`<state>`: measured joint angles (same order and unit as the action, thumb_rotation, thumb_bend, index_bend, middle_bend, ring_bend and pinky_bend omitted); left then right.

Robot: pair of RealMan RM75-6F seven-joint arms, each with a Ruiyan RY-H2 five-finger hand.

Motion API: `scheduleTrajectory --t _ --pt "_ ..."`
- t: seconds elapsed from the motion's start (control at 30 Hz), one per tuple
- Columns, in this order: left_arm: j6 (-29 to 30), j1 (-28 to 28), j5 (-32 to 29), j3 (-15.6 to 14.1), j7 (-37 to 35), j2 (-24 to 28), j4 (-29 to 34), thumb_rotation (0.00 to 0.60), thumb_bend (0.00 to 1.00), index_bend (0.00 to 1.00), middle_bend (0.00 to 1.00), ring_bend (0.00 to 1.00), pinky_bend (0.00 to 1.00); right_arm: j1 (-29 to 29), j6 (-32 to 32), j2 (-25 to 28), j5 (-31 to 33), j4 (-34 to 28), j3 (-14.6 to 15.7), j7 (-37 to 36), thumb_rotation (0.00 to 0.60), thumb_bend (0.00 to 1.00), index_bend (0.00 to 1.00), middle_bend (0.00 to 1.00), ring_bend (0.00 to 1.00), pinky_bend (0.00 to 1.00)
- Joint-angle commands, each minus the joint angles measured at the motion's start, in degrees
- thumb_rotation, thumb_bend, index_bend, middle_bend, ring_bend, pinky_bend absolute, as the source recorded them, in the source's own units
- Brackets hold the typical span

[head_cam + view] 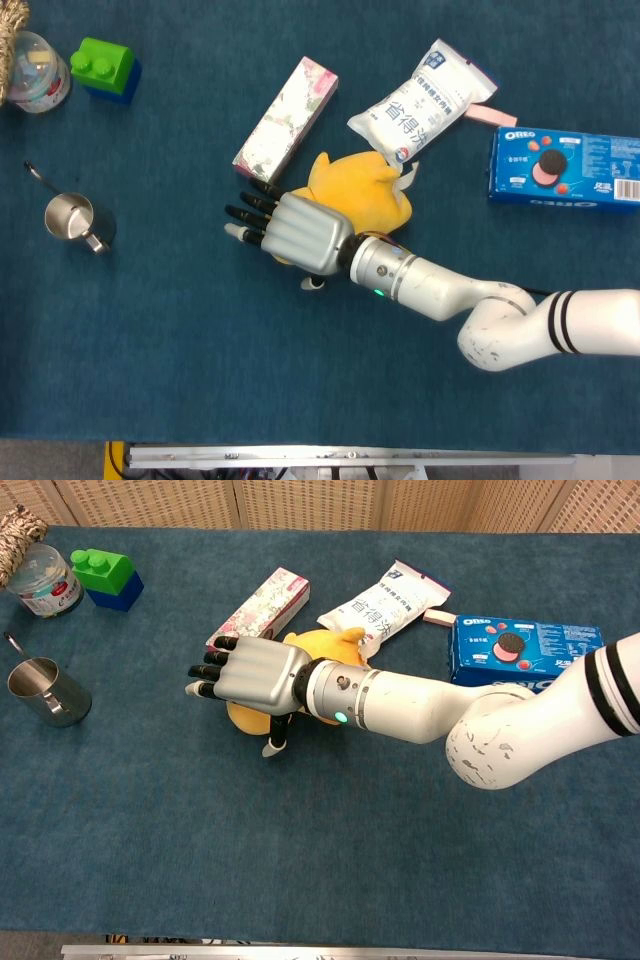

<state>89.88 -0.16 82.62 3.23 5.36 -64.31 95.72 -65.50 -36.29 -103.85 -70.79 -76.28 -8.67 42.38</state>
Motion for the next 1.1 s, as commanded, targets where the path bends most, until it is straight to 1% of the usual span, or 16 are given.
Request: scheduleTrajectory --t 0.03,0.1,0.13,0.2,0.23,0.33,0.37,0.57,0.8,0.93,1.1 --pt "0.0 0.06 0.02 0.0 -0.24 0.05 0.09 0.6 0.25 0.13 0.16 0.13 0.07 -0.67 -0.07 -0.35 -0.16 -0.03 0.08 -0.19 0.385 0.0 0.0 0.02 0.0 0.0" --pt "0.13 0.14 0.02 0.05 -0.38 0.04 0.1 0.6 0.25 0.13 0.16 0.13 0.07 -1.12 -0.02 -1.03 -0.14 0.27 0.29 -0.31 0.383 0.0 0.0 0.02 0.0 0.0" --pt "0.18 0.17 -0.01 0.07 -0.42 0.04 0.08 0.6 0.25 0.13 0.16 0.13 0.07 -1.22 -0.08 -1.4 -0.03 0.45 0.39 -0.38 0.37 0.0 0.0 0.02 0.0 0.0" --pt "0.17 0.25 -0.14 0.1 -0.56 0.03 0.03 0.6 0.25 0.13 0.16 0.13 0.07 -1.32 -0.11 -2.24 0.62 0.79 0.67 -0.53 0.323 0.0 0.0 0.02 0.0 0.0" --pt "0.1 0.25 -0.21 0.1 -0.6 0.05 0.02 0.6 0.25 0.13 0.16 0.13 0.07 -1.35 -0.27 -2.59 0.8 1.02 0.84 -0.38 0.288 0.0 0.0 0.02 0.0 0.0" --pt "-0.04 0.32 -0.32 0.06 -0.83 0.13 0.01 0.6 0.25 0.13 0.16 0.13 0.07 -1.23 -1.3 -3.53 0.74 1.73 1.55 0.21 0.227 0.0 0.0 0.02 0.0 0.0" --pt "-0.06 0.36 -0.33 0.04 -1.01 0.16 0.03 0.6 0.25 0.13 0.16 0.13 0.07 -1.08 -1.56 -3.74 0.85 1.87 1.81 0.17 0.218 0.0 0.0 0.02 0.0 0.0" --pt "-0.26 0.31 -0.28 0.05 -1.13 0.19 0.09 0.6 0.25 0.13 0.15 0.13 0.07 -1.13 -1.31 -3.24 1.17 2.63 3.24 1.02 0.208 0.0 0.0 0.02 0.0 0.0" --pt "-0.56 0.08 -0.17 0.13 -1.0 0.06 0.2 0.6 0.25 0.13 0.15 0.13 0.07 -0.82 -1.85 -1.2 1.33 2.7 4.56 2.35 0.208 0.0 0.0 0.02 0.0 0.0" --pt "-0.5 0.12 -0.14 0.15 -1.08 0.06 0.16 0.6 0.25 0.13 0.15 0.13 0.07 -0.43 -2.6 0.38 2.21 2.45 4.67 3.23 0.209 0.0 0.0 0.02 0.0 0.0" --pt "-0.48 0.18 -0.3 0.21 -1.14 0.04 0.08 0.6 0.25 0.13 0.15 0.13 0.07 -0.41 -4.2 1.75 2.76 0.38 4.07 4.33 0.209 0.0 0.0 0.02 0.0 0.0"
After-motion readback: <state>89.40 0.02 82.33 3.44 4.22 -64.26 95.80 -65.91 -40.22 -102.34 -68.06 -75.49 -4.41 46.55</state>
